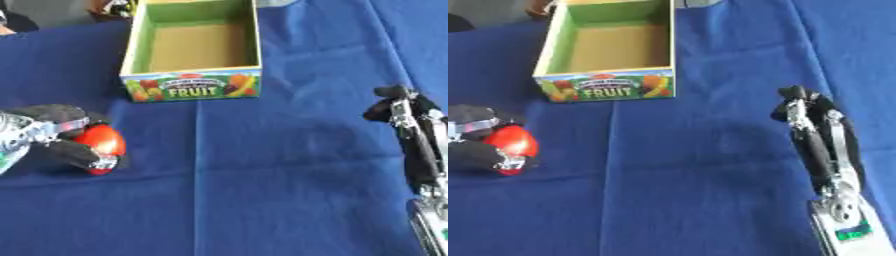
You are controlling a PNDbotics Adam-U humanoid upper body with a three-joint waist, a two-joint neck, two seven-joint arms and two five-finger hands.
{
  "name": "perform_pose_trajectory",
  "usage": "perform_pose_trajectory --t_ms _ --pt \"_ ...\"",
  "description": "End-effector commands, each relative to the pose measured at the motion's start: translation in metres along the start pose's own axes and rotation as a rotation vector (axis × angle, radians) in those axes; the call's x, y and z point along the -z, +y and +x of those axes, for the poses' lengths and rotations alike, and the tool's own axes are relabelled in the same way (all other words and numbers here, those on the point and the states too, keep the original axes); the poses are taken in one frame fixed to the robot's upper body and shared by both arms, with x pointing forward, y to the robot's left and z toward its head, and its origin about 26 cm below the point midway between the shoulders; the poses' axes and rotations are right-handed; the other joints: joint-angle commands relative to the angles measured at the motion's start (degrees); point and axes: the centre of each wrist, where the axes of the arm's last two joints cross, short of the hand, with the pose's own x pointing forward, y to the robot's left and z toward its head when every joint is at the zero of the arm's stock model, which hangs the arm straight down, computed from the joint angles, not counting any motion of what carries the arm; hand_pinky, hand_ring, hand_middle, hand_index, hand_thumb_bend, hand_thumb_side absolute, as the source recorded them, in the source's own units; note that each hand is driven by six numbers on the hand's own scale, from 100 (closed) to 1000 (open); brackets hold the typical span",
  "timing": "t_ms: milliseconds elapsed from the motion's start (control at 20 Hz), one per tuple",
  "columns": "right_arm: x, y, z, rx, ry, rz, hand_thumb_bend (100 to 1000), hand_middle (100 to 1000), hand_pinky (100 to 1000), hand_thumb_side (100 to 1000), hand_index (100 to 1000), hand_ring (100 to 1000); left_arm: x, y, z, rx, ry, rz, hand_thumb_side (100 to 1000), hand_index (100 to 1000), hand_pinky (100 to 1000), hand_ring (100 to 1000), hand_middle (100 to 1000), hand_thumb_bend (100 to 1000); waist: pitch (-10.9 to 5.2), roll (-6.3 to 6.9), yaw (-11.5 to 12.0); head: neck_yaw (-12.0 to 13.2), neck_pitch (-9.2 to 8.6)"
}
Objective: Pick up objects on the table and place them in the box.
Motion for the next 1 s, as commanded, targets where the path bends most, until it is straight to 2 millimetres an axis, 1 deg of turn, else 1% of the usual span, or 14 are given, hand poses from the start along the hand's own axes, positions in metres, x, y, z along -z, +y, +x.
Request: perform_pose_trajectory --t_ms 50,200,350,450,500,550,650,700,750,850,900,1000 --pt "0.002 -0.002 0.007 0.007 -0.025 -0.007 100 476 647 748 690 552 -0.007 0.004 -0.002 0.006 0.016 -0.012 790 1000 222 628 793 701 -0.95 -0.35 -0.1 0.0 0.11" --pt "0.002 -0.001 0.007 0.008 -0.023 -0.006 100 474 647 747 687 551 -0.01 0.006 -0.001 0.006 0.014 -0.013 847 1000 253 601 793 701 -0.95 -0.34 -0.1 -0.1 0.1" --pt "0.002 -0.001 0.006 0.01 -0.02 -0.006 100 474 647 751 688 551 -0.015 0.009 0.0 0.012 0.018 0.01 840 1000 246 566 783 684 -0.94 -0.29 0.0 -0.1 0.03" --pt "0.001 -0.001 0.006 0.011 -0.019 -0.004 100 473 647 750 688 551 -0.017 0.01 0.001 0.016 0.019 0.018 783 1000 203 536 767 657 -0.95 -0.26 0.0 -0.1 -0.02" --pt "0.002 -0.001 0.007 0.011 -0.02 -0.005 100 473 647 749 688 551 -0.018 0.01 0.001 0.017 0.02 0.026 769 1000 193 537 764 652 -0.94 -0.25 0.0 -0.2 -0.03" --pt "0.002 -0.001 0.007 0.011 -0.02 -0.005 100 473 647 750 688 551 -0.019 0.011 0.001 0.017 0.021 0.033 743 1000 173 546 759 648 -0.94 -0.24 0.0 -0.2 -0.04" --pt "0.002 -0.001 0.007 0.012 -0.021 -0.006 100 473 647 749 688 551 -0.021 0.011 0.0 0.008 0.026 0.049 724 1000 155 558 754 644 -0.93 -0.21 0.0 -0.3 -0.06" --pt "0.002 -0.001 0.007 0.013 -0.021 -0.006 100 472 647 750 687 551 -0.022 0.01 0.0 0.002 0.028 0.055 705 1000 137 579 753 639 -0.92 -0.2 0.0 -0.3 -0.09" --pt "0.002 -0.001 0.007 0.013 -0.021 -0.007 100 472 647 749 687 551 -0.023 0.01 -0.001 -0.005 0.029 0.062 683 1000 128 601 751 625 -0.91 -0.2 0.0 -0.3 -0.11" --pt "0.002 -0.001 0.007 0.014 -0.022 -0.01 100 471 646 748 686 550 -0.025 0.009 -0.001 -0.028 0.028 0.067 657 1000 124 607 749 616 -0.9 -0.21 0.0 -0.3 -0.11" --pt "0.002 -0.001 0.007 0.015 -0.022 -0.011 100 470 646 747 685 550 -0.025 0.009 -0.002 -0.043 0.028 0.066 610 1000 124 606 746 580 -0.87 -0.23 -0.1 -0.3 -0.15" --pt "0.002 -0.001 0.007 0.016 -0.022 -0.013 100 468 647 752 683 550 -0.025 0.007 -0.003 -0.079 0.029 0.061 518 1000 128 619 742 468 -0.8 -0.27 -0.1 -0.3 -0.24"
